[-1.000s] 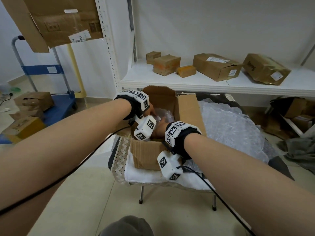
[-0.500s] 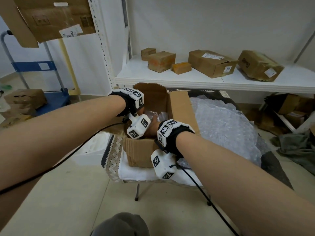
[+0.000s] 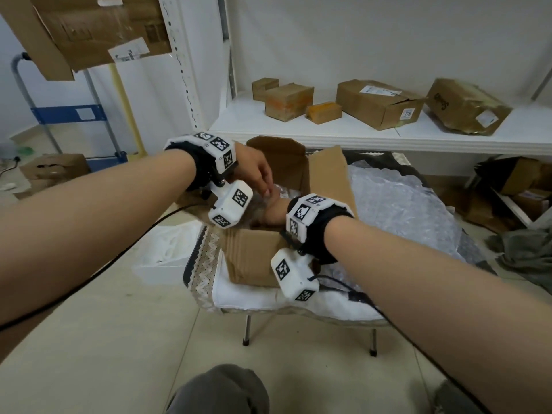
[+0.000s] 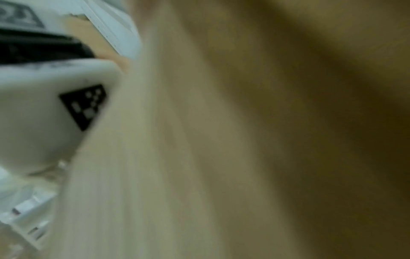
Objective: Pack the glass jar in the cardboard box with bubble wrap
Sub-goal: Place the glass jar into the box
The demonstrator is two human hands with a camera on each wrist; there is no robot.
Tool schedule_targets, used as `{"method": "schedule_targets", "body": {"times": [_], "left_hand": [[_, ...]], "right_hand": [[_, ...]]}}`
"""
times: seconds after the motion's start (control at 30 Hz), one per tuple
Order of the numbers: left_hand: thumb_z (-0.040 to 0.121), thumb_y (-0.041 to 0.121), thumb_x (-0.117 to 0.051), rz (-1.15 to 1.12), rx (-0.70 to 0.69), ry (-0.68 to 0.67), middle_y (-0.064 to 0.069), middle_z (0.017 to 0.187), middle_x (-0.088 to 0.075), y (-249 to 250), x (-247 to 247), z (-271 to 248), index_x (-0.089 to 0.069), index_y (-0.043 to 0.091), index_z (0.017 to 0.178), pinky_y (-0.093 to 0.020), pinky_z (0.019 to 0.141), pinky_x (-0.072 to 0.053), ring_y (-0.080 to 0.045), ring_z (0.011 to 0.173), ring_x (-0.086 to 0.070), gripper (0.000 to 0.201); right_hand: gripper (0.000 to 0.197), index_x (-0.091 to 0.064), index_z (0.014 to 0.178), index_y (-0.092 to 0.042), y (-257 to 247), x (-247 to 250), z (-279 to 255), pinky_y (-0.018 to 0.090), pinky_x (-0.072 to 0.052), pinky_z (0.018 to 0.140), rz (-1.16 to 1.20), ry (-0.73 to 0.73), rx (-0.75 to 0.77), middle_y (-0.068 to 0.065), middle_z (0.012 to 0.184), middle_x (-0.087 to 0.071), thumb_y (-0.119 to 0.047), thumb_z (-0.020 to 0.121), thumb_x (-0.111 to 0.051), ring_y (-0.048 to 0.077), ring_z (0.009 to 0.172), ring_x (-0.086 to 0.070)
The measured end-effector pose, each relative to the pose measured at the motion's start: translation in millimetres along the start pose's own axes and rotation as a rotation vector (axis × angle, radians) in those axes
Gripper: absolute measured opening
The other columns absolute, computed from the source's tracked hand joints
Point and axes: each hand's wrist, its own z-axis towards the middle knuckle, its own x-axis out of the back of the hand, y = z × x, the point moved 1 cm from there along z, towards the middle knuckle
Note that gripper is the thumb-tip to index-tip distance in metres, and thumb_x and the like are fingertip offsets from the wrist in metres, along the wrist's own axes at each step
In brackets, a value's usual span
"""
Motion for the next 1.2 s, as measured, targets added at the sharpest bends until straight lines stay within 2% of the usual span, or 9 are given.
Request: {"method": "schedule_targets", "body": {"times": [0.17,0.3,0.43,0.67,0.77,0.87,0.97,1.07,1.2], "left_hand": [[0.08,0.032,-0.076,-0.058,0.052,0.168,0.008,0.111,-0.066,-14.7,0.3,-39.0,-0.069,0.031,0.109,-0.03,0.085,-0.05,-0.012,0.099,-0.061,0.03],[0.069,0.038,-0.084,0.083,0.201,0.289,-0.005,0.12,-0.057,-17.5,-18.7,-54.2,-0.063,0.024,0.12,-0.039,0.094,-0.051,-0.018,0.098,-0.053,0.057],[0.073,0.024,-0.082,-0.016,0.314,0.285,-0.011,0.133,-0.046,-14.9,-37.4,-63.8,-0.039,0.024,0.142,-0.036,0.083,-0.051,-0.031,0.113,-0.054,0.082],[0.082,-0.007,-0.063,-0.267,0.298,0.311,-0.016,0.144,-0.047,-6.5,-51.7,-64.2,-0.023,0.021,0.154,-0.035,0.074,-0.059,-0.032,0.105,-0.064,0.087],[0.084,-0.01,-0.057,-0.378,0.277,0.28,-0.019,0.145,-0.044,-3.2,-44.6,-72.1,-0.02,0.022,0.155,-0.035,0.063,-0.059,-0.033,0.096,-0.066,0.086],[0.086,-0.012,-0.057,-0.463,0.268,0.262,-0.023,0.138,-0.05,2.8,-45.0,-83.9,-0.019,0.021,0.155,-0.031,0.053,-0.057,-0.027,0.072,-0.066,0.085],[0.083,-0.007,-0.065,-0.46,0.301,0.256,-0.021,0.135,-0.051,10.7,-56.5,-88.6,-0.024,0.022,0.152,-0.04,0.064,-0.061,-0.029,0.077,-0.068,0.085],[0.08,0.0,-0.071,-0.356,0.324,0.287,-0.019,0.135,-0.051,13.6,-66.1,-91.2,-0.029,0.019,0.15,-0.044,0.086,-0.058,-0.035,0.102,-0.065,0.084],[0.08,0.004,-0.073,-0.333,0.333,0.282,-0.017,0.128,-0.055,10.8,-70.4,-93.8,-0.03,0.016,0.149,-0.044,0.086,-0.058,-0.034,0.099,-0.065,0.083]], "right_hand": [[0.041,-0.059,0.126,-0.008,4.4,38.8,-19.2,0.033,-0.049,0.087,0.029,0.097,-0.21,0.009,0.12,-0.062,-0.033,0.093,-0.061,0.031,0.115,-0.06],[0.039,-0.063,0.118,-0.018,16.2,52.2,-33.5,0.046,-0.042,0.105,-0.077,0.3,-0.325,0.01,0.13,-0.053,-0.04,0.087,-0.066,0.036,0.126,-0.045],[0.041,-0.061,0.105,-0.012,22.8,44.7,-49.5,0.045,-0.053,0.095,-0.05,0.27,-0.411,0.012,0.12,-0.059,-0.037,0.074,-0.073,0.035,0.112,-0.056],[0.082,-0.008,0.159,-0.018,30.2,22.9,-70.2,0.04,-0.041,0.111,0.504,0.185,-0.386,0.014,0.158,-0.03,-0.003,0.093,-0.056,0.034,0.139,-0.041],[0.078,-0.008,0.158,-0.022,36.8,27.2,-77.4,0.031,-0.056,0.081,0.651,0.243,-0.337,0.019,0.137,-0.052,-0.005,0.095,-0.05,0.034,0.111,-0.06],[0.076,-0.01,0.158,-0.025,41.1,31.3,-88.9,0.015,-0.044,0.039,0.673,0.237,-0.309,0.005,0.088,-0.054,-0.002,0.093,-0.044,0.018,0.068,-0.053],[0.077,-0.005,0.159,-0.024,37.2,23.5,-99.3,0.027,-0.05,0.058,0.592,0.147,-0.297,0.017,0.114,-0.059,-0.003,0.096,-0.044,0.025,0.08,-0.06],[0.075,-0.01,0.159,-0.019,26.5,19.8,-95.8,0.04,-0.048,0.099,0.409,0.112,-0.314,0.018,0.153,-0.038,-0.009,0.098,-0.052,0.036,0.128,-0.051],[0.053,-0.049,0.14,-0.018,5.1,44.8,-86.8,0.039,-0.044,0.104,0.066,0.209,-0.322,0.012,0.14,-0.049,-0.025,0.091,-0.067,0.031,0.128,-0.048]]}}
